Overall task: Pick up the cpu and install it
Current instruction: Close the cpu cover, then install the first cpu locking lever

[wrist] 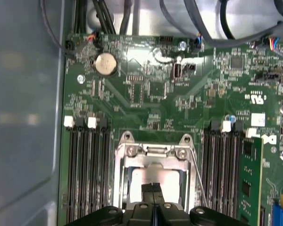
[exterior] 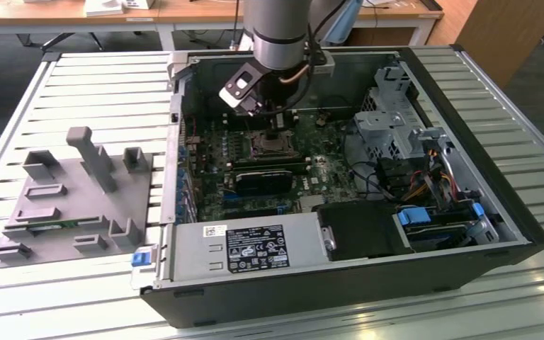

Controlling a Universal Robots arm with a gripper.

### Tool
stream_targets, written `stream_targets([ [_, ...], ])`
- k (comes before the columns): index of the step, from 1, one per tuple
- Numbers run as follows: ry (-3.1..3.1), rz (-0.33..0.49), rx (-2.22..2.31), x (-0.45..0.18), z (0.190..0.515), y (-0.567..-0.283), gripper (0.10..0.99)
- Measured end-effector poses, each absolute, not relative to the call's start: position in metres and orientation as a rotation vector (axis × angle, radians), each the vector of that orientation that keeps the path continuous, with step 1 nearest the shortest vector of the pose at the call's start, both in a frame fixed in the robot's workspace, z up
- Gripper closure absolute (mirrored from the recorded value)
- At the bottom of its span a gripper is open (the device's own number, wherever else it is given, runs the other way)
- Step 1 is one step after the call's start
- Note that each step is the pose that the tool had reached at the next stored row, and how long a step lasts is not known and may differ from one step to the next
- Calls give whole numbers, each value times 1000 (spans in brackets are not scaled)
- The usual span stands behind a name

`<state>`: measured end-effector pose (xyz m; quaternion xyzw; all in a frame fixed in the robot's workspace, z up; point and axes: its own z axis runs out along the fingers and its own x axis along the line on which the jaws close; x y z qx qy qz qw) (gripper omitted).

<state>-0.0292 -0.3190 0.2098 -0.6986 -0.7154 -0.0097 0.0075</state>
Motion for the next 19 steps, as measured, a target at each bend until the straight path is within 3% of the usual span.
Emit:
stream_targets([
  [19, -2237, -30, -2184, -19, 214, -319, 980],
])
